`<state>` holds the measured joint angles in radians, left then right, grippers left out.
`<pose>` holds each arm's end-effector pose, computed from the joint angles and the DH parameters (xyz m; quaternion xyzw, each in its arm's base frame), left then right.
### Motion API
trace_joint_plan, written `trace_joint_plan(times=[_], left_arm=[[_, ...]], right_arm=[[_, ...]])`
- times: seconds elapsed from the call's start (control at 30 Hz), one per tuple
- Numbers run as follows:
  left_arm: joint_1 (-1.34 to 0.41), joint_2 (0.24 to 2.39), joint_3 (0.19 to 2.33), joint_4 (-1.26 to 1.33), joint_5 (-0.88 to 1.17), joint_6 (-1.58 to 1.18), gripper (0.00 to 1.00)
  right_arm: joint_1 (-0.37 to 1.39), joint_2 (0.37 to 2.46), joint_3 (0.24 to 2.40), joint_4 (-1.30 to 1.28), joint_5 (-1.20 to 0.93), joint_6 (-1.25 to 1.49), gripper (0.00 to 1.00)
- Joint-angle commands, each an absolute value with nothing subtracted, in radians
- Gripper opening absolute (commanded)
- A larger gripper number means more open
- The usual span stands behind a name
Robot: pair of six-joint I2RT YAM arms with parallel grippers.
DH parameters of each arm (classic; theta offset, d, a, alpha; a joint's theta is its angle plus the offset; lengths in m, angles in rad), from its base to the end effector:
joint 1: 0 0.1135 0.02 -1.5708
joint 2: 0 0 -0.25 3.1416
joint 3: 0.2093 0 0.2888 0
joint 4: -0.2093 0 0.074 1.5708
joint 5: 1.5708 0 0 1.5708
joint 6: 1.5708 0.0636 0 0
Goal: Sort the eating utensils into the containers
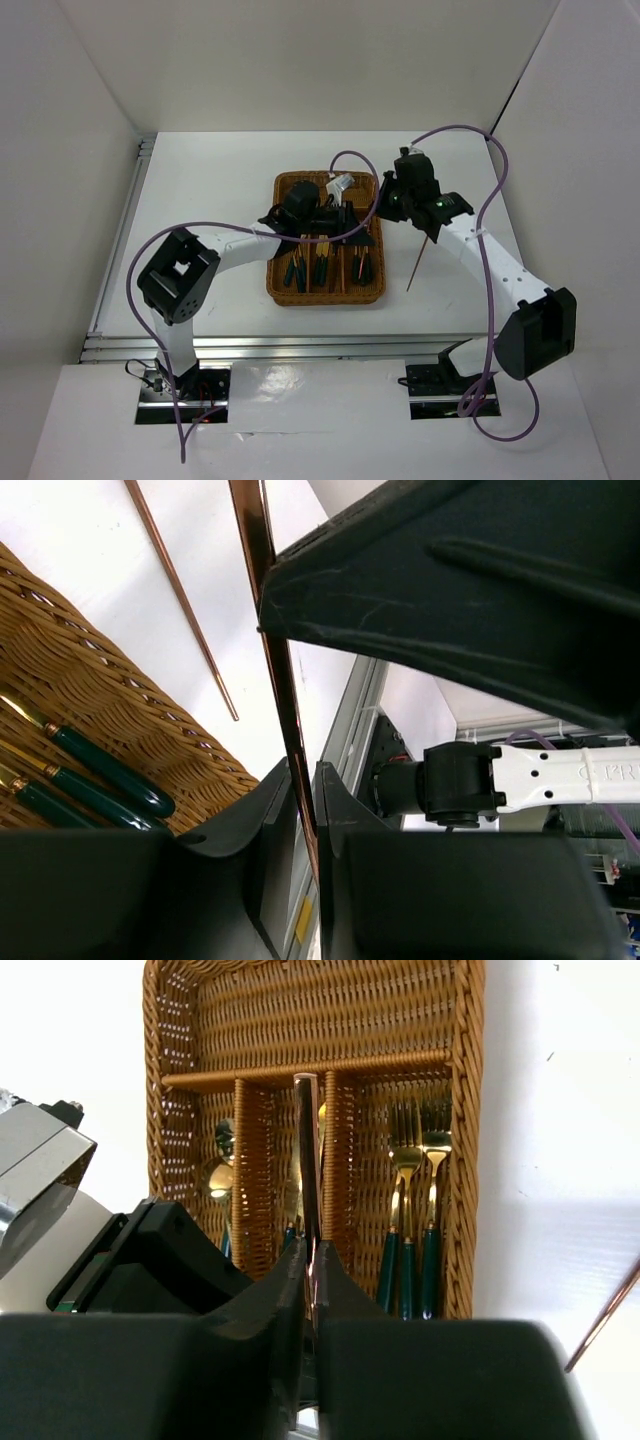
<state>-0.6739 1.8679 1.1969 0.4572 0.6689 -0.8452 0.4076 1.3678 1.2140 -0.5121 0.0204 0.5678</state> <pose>0.3448 -0.3259 0.1976 0.1424 0.7503 -0.5935 0.2539 0.3367 0.1440 0.2894 0.0764 0.8961 0.1967 0.3905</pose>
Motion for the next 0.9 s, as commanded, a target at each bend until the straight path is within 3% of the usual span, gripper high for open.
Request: trace_joint_plan(times=[0.0,0.27,0.57,0.73,0.87], left_arm=[[-0.689,1.870,1.266,0.518,0.706,-0.836,0.13],[-0.669,1.850,1.356,0.269,0.608,-0.709,0.12],[-0.592,1.864,1.534,-0.202,0.381,-0.496,0.12],[-0.569,1.910,1.653,-0.348,0.259,-0.326,0.09],[-0.569,1.948,1.726,-0.437,0.192,-0.131,0.04]], right_arm=[[0.417,1.373,1.200,-0.483,0.008,0.578,0.14],[0.417,1.319,1.230,-0.571,0.146,0.578,0.46],[0.417,1.141,1.252,-0.658,0.321,0.588,0.78],[0.417,1.060,1.252,-0.647,0.337,0.578,0.89],[0.417,1.060,1.241,-0.656,0.393,0.578,0.92]])
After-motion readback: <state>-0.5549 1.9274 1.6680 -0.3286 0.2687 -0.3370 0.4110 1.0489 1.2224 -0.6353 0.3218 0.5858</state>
